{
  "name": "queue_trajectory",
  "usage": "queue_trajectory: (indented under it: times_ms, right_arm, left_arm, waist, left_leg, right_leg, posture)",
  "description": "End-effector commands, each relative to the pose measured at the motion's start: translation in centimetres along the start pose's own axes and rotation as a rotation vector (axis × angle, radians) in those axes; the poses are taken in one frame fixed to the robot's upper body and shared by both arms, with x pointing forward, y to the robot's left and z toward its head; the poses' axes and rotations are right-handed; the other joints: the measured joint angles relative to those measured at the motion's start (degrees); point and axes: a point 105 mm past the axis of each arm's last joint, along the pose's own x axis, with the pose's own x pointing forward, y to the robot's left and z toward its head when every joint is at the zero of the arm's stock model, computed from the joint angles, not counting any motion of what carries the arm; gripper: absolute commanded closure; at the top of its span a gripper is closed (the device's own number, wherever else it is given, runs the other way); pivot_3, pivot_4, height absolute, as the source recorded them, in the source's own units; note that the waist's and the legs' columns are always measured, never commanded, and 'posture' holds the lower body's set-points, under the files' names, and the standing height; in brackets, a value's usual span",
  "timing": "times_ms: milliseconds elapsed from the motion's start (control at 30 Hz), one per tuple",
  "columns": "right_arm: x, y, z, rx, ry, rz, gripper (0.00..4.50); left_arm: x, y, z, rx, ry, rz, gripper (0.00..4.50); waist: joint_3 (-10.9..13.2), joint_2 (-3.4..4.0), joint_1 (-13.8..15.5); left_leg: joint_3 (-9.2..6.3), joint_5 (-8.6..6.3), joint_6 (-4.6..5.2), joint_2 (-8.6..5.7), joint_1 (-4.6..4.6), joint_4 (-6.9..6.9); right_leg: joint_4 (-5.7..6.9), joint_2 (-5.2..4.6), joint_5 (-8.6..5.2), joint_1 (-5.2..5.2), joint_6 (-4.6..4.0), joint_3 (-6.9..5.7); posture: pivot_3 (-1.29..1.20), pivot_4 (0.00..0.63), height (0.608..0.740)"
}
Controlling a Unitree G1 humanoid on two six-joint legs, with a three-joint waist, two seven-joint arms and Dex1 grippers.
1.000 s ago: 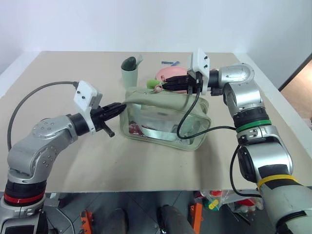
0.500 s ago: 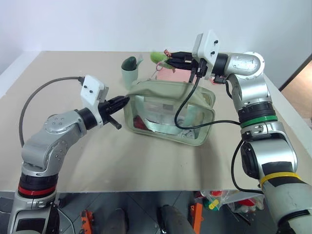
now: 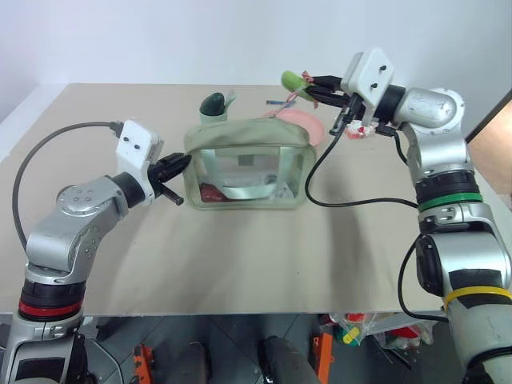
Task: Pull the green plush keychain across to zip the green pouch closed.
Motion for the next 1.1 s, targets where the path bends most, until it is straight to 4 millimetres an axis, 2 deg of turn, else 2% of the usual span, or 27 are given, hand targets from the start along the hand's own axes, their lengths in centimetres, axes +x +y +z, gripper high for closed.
queue_trajectory:
  times_ms: [33,100,167,233,300,433,567,700,833,933,1000,1067,1100]
  right_arm:
    - [-2.8,-2.8,-0.5,-0.012,0.038,-0.165,4.48]
    - [-3.6,-1.9,-2.1,0.007,0.103,-0.16,4.48]
    - [-4.3,-0.1,-4.5,0.064,0.195,-0.143,4.48]
    - [-5.0,2.3,-7.2,0.137,0.292,-0.141,4.48]
    - [-5.1,4.7,-8.9,0.148,0.349,-0.108,4.48]
    - [-4.9,7.7,-10.7,0.195,0.431,-0.096,4.48]
    - [-4.2,10.1,-11.1,0.197,0.458,-0.046,4.48]
    - [-2.7,11.4,-11.0,0.204,0.433,-0.026,4.48]
    - [-1.3,11.7,-10.0,0.227,0.374,-0.02,4.48]
    - [-1.5,11.4,-9.6,0.266,0.343,-0.024,4.48]
    - [-2.1,10.5,-9.4,0.328,0.315,-0.058,3.97]
    - [-3.2,9.3,-8.9,0.385,0.274,-0.075,3.84]
    - [-3.8,8.5,-8.3,0.423,0.234,-0.088,3.31]
  left_arm:
    - [-0.6,1.7,1.0,0.063,-0.03,0.093,4.5]
    - [-0.5,1.6,1.1,0.07,-0.037,0.098,4.5]
    - [-0.3,1.4,1.0,0.068,-0.042,0.097,4.5]
    - [-0.1,1.0,0.8,0.059,-0.044,0.087,4.5]
    - [0.1,0.6,0.6,0.061,-0.042,0.068,4.5]
    - [0.3,0.6,0.8,0.063,-0.048,0.065,4.5]
    - [0.4,0.7,0.7,0.061,-0.049,0.07,4.5]
    - [0.5,0.4,0.5,0.06,-0.044,0.062,4.5]
    - [0.8,0.0,0.3,0.057,-0.039,0.043,4.5]
    - [0.8,0.0,0.2,0.019,-0.036,0.029,4.5]
    - [0.5,-0.3,0.1,-0.002,-0.024,-0.003,3.95]
    - [0.1,-0.4,0.0,-0.005,-0.019,-0.039,3.51]
    - [-0.1,-0.4,0.1,-0.013,-0.02,-0.049,3.02]
  waist:
    - [0.0,0.0,0.0]
    - [0.0,0.0,0.1]
    - [0.0,-0.01,0.1]
    - [0.0,-0.02,0.1]
    - [0.0,-0.02,0.1]
    - [0.0,-0.01,-0.1]
    - [0.0,-0.02,0.0]
    - [0.0,-0.02,-0.1]
    - [0.0,-0.02,-0.1]
    - [0.0,-0.02,0.0]
    - [0.0,-0.02,0.0]
    - [0.0,-0.02,0.0]
    - [0.0,-0.02,0.1]
  left_leg:
    - [0.01,0.0,0.0,0.0,0.0,0.0]
    - [-0.02,0.0,0.0,-0.01,-0.01,0.0]
    - [-0.01,0.0,0.0,-0.04,-0.01,-0.03]
    - [-0.02,0.0,0.0,-0.06,-0.01,-0.02]
    - [-0.03,0.0,0.0,-0.1,-0.01,0.0]
    - [0.05,0.02,-0.03,-0.13,0.05,0.04]
    - [0.0,0.14,-0.12,-0.12,0.09,0.1]
    - [0.02,0.21,-0.14,-0.12,0.1,0.14]
    - [0.0,0.24,-0.16,-0.12,0.1,0.14]
    - [0.0,0.24,-0.17,-0.12,0.08,0.14]
    - [0.0,0.24,-0.16,-0.12,0.08,0.13]
    - [-0.01,0.24,-0.16,-0.13,0.07,0.13]
    - [-0.02,0.24,-0.17,-0.13,0.06,0.13]
  right_leg:
    - [0.0,-0.01,0.0,0.0,0.0,0.01]
    - [0.0,-0.01,-0.01,0.02,0.02,-0.01]
    - [-0.01,-0.04,-0.03,0.02,0.05,0.0]
    - [-0.01,-0.07,-0.04,0.05,0.07,0.0]
    - [0.0,-0.1,-0.04,0.06,0.09,0.01]
    - [0.01,-0.11,0.04,0.08,0.18,0.14]
    - [0.01,-0.05,0.07,0.15,0.35,0.1]
    - [0.01,-0.03,0.06,0.16,0.54,0.13]
    - [0.01,-0.03,0.09,0.16,0.54,0.12]
    - [0.0,-0.04,0.1,0.17,0.52,0.11]
    - [0.0,-0.05,0.11,0.17,0.5,0.11]
    - [0.0,-0.05,0.11,0.18,0.5,0.1]
    - [-0.01,-0.06,0.11,0.18,0.51,0.1]
  posture:
    - [0.0,0.15,0.74]
    - [0.0,0.15,0.74]
    - [0.0,0.15,0.74]
    - [0.0,0.15,0.74]
    - [0.0,0.15,0.74]
    - [0.0,0.15,0.74]
    - [0.0,0.15,0.74]
    - [0.0,0.15,0.74]
    - [0.0,0.15,0.74]
    - [0.0,0.15,0.74]
    - [0.0,0.15,0.74]
    - [0.0,0.15,0.74]
    - [0.0,0.15,0.74]
